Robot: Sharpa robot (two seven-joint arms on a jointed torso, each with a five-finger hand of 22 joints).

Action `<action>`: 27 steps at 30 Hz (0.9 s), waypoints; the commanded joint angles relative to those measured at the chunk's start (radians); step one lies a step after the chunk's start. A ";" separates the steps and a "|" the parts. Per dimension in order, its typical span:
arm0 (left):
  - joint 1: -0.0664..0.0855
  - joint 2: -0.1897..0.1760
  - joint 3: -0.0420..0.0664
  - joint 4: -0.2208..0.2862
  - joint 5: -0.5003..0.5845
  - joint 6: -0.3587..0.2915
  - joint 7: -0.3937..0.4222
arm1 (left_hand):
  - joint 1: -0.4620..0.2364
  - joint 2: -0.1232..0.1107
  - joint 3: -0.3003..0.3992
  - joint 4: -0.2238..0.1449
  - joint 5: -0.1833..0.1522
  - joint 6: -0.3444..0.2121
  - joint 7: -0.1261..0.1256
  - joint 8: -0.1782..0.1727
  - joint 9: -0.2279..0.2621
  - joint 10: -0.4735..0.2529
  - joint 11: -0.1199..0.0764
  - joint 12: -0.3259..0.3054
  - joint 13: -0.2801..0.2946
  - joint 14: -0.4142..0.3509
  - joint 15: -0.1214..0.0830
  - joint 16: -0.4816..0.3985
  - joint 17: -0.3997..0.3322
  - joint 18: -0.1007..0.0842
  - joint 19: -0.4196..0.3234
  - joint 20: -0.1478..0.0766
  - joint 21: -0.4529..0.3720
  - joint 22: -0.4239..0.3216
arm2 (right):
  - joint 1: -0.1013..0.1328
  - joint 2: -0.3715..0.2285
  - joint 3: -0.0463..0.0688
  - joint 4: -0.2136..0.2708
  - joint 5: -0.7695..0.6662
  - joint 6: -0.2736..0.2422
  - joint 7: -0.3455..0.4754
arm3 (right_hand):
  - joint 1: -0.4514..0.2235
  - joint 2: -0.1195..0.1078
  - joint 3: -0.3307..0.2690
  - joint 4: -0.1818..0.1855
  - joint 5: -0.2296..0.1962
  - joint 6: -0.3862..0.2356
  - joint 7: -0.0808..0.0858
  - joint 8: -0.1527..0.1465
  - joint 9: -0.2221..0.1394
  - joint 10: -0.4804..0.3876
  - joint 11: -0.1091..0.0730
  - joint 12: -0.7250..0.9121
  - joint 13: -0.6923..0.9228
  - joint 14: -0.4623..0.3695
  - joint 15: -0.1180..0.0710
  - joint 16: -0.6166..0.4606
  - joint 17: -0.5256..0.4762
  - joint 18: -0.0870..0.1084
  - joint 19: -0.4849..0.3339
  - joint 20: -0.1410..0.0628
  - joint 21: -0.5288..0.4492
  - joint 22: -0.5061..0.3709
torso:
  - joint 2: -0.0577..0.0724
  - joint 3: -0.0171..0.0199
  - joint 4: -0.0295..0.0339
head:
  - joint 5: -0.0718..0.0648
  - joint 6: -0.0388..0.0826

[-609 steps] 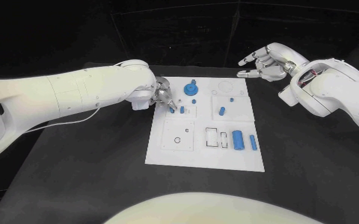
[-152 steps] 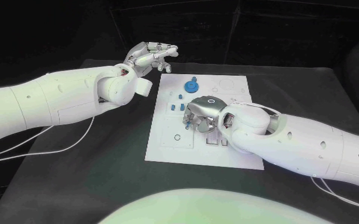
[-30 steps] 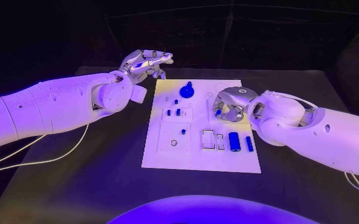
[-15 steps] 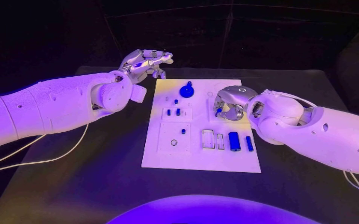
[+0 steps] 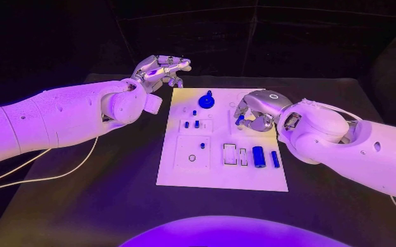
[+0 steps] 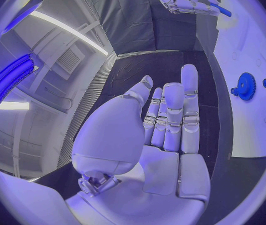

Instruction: Assemble the parts on the task board

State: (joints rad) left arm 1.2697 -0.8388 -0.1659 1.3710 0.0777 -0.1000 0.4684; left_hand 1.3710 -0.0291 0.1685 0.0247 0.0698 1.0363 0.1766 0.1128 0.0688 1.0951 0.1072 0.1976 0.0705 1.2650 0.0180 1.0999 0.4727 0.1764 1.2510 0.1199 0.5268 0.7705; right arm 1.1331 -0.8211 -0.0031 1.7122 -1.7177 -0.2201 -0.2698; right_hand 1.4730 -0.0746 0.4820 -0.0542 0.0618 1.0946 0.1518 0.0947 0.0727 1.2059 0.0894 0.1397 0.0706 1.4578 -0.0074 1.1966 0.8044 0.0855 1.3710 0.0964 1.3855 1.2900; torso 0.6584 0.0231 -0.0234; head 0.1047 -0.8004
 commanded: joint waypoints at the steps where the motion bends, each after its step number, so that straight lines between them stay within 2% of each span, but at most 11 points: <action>1: 0.002 0.000 0.001 -0.002 -0.002 0.010 0.002 | 0.010 -0.001 0.001 -0.006 0.004 -0.008 0.001 0.005 -0.001 -0.007 -0.001 0.006 -0.002 -0.004 0.001 -0.004 0.000 0.006 0.000 -0.002 -0.004 -0.001 | 0.003 -0.012 0.014 0.039 0.038 -0.062 0.016 | 0.005 -0.003 0.007 -0.001 0.002 0.007 0.002 -0.007 -0.002 0.023 -0.014 0.001 0.004 0.004 -0.002 0.007 0.002 -0.016 0.008 0.001 0.004 0.002 | 0.001 0.0009 0.0015 | 0.004 -0.001; 6: 0.002 0.002 0.001 -0.002 -0.002 0.010 0.003 | 0.011 0.000 0.002 -0.006 0.004 -0.008 0.001 0.006 -0.001 -0.007 -0.001 0.007 -0.002 -0.004 0.001 -0.004 0.000 0.006 0.000 -0.002 -0.004 -0.001 | 0.003 0.002 0.030 0.080 0.085 -0.060 0.028 | 0.005 -0.004 0.008 -0.002 0.002 0.007 0.002 -0.007 -0.002 0.024 -0.013 0.000 0.004 0.004 -0.002 0.008 0.003 -0.016 0.009 0.002 0.005 0.003 | 0.002 -0.0007 0.0008 | 0.007 -0.004; 9: 0.002 0.003 0.001 -0.002 -0.002 0.010 0.003 | 0.011 0.000 0.002 -0.006 0.004 -0.008 0.001 0.006 -0.001 -0.007 -0.001 0.007 -0.002 -0.004 0.001 -0.004 0.000 0.006 0.000 -0.002 -0.004 -0.001 | 0.003 0.038 0.033 0.084 0.101 -0.049 0.043 | 0.001 -0.008 0.010 -0.004 0.002 0.009 0.004 -0.008 -0.002 0.026 -0.012 -0.001 0.005 0.004 -0.001 0.009 0.005 -0.016 0.008 0.002 0.005 0.003 | 0.003 -0.0003 0.0001 | 0.015 -0.008; 12: 0.002 0.005 0.001 -0.002 -0.002 0.011 0.003 | 0.011 0.000 0.002 -0.006 0.004 -0.008 0.001 0.006 -0.001 -0.007 -0.001 0.007 -0.002 -0.004 0.001 -0.004 0.000 0.006 0.000 -0.002 -0.004 -0.001 | 0.003 0.084 0.032 0.076 0.109 -0.038 0.064 | -0.001 -0.009 0.010 -0.004 0.003 0.009 0.004 -0.008 -0.002 0.026 -0.012 -0.001 0.005 0.005 0.000 0.010 0.006 -0.016 0.008 0.002 0.005 0.003 | 0.004 -0.0003 0.0009 | 0.017 -0.011; 14: 0.002 0.007 0.001 -0.002 -0.002 0.012 0.004 | 0.011 0.000 0.002 -0.006 0.004 -0.008 0.001 0.006 -0.001 -0.007 -0.001 0.007 -0.002 -0.004 0.001 -0.004 0.000 0.006 0.000 -0.002 -0.004 -0.001 | 0.002 0.120 0.026 0.066 0.112 -0.030 0.081 | -0.001 -0.009 0.010 -0.004 0.003 0.009 0.004 -0.008 -0.002 0.026 -0.012 -0.001 0.005 0.004 0.000 0.010 0.006 -0.016 0.007 0.002 0.005 0.003 | 0.003 -0.0002 0.0017 | 0.020 -0.014; 16: 0.002 0.010 0.001 -0.002 -0.002 0.012 0.004 | 0.011 0.000 0.002 -0.006 0.004 -0.008 0.001 0.006 -0.001 -0.007 -0.001 0.007 -0.002 -0.004 0.001 -0.004 0.000 0.006 0.000 -0.002 -0.004 -0.001 | 0.001 0.153 0.015 0.052 0.115 -0.016 0.103 | -0.001 -0.009 0.011 -0.004 0.003 0.009 0.004 -0.008 -0.002 0.026 -0.012 -0.002 0.005 0.005 0.000 0.010 0.006 -0.016 0.007 0.002 0.004 0.002 | 0.003 -0.0001 0.0028 | 0.022 -0.016; 18: 0.002 0.012 0.001 -0.001 -0.002 0.013 0.004 | 0.011 0.000 0.002 -0.006 0.004 -0.008 0.001 0.006 -0.001 -0.007 -0.001 0.007 -0.002 -0.004 0.001 -0.004 0.000 0.006 0.000 -0.002 -0.004 -0.001 | -0.005 0.179 0.008 0.038 0.118 -0.003 0.120 | -0.002 -0.009 0.013 -0.006 0.006 0.008 0.004 -0.010 -0.003 0.026 -0.012 -0.003 0.005 0.004 0.000 0.010 0.006 -0.015 0.006 0.003 0.004 0.002 | 0.004 -0.0012 0.0045 | 0.024 -0.017; 22: 0.002 0.016 0.001 -0.001 -0.002 0.013 0.005 | 0.011 0.000 0.002 -0.006 0.004 -0.008 0.001 0.006 -0.001 -0.007 -0.001 0.007 -0.002 -0.004 0.001 -0.004 0.000 0.006 0.000 -0.002 -0.004 -0.001 | -0.019 0.219 -0.001 0.003 0.122 0.023 0.142 | -0.003 -0.009 0.016 -0.008 0.010 0.007 0.005 -0.012 -0.003 0.024 -0.011 -0.007 0.005 0.004 0.001 0.010 0.005 -0.015 0.006 0.003 0.005 0.002 | 0.003 -0.0014 0.0003 | 0.033 -0.022; 24: 0.002 0.019 0.001 -0.001 -0.002 0.013 0.005 | 0.011 0.000 0.002 -0.006 0.004 -0.008 0.001 0.006 -0.001 -0.007 -0.001 0.007 -0.002 -0.004 0.001 -0.004 0.000 0.006 0.000 -0.002 -0.004 -0.001 | -0.025 0.234 -0.014 -0.015 0.123 0.040 0.150 | -0.004 -0.010 0.017 -0.009 0.010 0.007 0.005 -0.012 -0.003 0.024 -0.010 -0.007 0.005 0.004 0.001 0.010 0.005 -0.015 0.006 0.003 0.005 0.002 | 0.002 -0.0008 -0.0005 | 0.038 -0.024; 27: 0.002 0.021 0.001 -0.002 -0.002 0.014 0.006 | 0.012 0.002 0.003 -0.007 0.004 -0.009 0.001 0.006 -0.001 -0.007 -0.001 0.007 -0.002 -0.004 0.001 -0.003 -0.001 0.006 0.001 -0.002 -0.004 -0.002 | -0.033 0.247 -0.024 -0.031 0.122 0.061 0.155 | -0.004 -0.010 0.017 -0.009 0.011 0.007 0.005 -0.013 -0.003 0.024 -0.010 -0.008 0.005 0.004 0.001 0.010 0.005 -0.015 0.006 0.004 0.005 0.002 | 0.002 -0.0004 0.0001 | 0.040 -0.026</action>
State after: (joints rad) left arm 1.2697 -0.8193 -0.1660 1.3687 0.0776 -0.0990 0.4672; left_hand 1.3751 -0.0250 0.1714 0.0219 0.0698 1.0363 0.1766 0.1128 0.0687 1.0951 0.1072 0.2016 0.0699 1.2651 0.0181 1.0999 0.4729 0.1764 1.2510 0.1198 0.5268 0.7697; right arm 1.1002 -0.5785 -0.0265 1.6871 -1.6056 -0.2072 -0.1553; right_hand 1.4726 -0.0751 0.4924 -0.0626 0.0686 1.0977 0.1550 0.0878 0.0707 1.2095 0.0930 0.1335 0.0706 1.4577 -0.0074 1.2016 0.8098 0.0855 1.3709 0.0964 1.3855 1.2921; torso 0.6615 0.0220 -0.0221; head 0.1422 -0.8250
